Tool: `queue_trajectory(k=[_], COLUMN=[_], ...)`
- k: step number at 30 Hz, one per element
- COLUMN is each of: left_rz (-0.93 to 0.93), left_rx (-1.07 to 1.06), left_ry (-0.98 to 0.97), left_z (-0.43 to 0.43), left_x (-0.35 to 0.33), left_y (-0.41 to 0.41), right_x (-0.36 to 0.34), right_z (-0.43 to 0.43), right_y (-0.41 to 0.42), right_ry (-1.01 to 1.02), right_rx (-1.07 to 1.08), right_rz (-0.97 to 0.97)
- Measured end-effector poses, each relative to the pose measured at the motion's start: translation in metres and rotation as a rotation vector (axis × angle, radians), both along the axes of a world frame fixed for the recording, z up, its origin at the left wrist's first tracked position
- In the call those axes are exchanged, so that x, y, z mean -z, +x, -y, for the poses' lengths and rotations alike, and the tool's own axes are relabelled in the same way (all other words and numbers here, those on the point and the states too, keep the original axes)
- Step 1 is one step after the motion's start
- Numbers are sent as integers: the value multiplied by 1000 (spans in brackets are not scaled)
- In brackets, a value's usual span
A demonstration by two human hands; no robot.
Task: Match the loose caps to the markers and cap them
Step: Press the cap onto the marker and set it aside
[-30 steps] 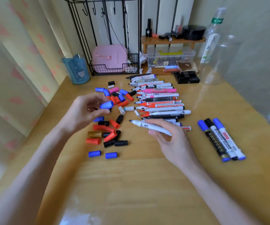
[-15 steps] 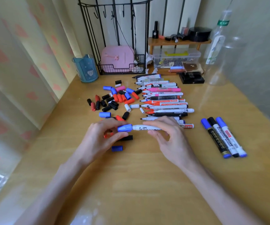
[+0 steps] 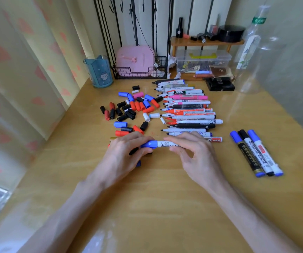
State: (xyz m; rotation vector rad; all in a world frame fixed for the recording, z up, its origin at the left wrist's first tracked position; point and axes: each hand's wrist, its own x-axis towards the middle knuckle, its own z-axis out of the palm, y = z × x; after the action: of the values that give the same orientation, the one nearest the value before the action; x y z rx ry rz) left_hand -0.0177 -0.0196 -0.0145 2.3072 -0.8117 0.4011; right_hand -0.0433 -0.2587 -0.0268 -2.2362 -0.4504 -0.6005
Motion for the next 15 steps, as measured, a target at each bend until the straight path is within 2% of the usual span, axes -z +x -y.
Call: queue_trajectory(k=[4, 10, 15], left_rz=[-48, -1, -1], left_rx=[-1, -176, -174], left_ry=[33, 57, 129], left_z=[-1, -3, -1], left_x=[1, 14, 20], left_y=[6, 20, 20], right_x=[-2, -2, 0], right_z=[3, 17, 11], right_y=[2, 8, 7], right_ry=[-14, 1, -1], right_rx=[-25, 189, 165], right_rz=[-62, -4, -24])
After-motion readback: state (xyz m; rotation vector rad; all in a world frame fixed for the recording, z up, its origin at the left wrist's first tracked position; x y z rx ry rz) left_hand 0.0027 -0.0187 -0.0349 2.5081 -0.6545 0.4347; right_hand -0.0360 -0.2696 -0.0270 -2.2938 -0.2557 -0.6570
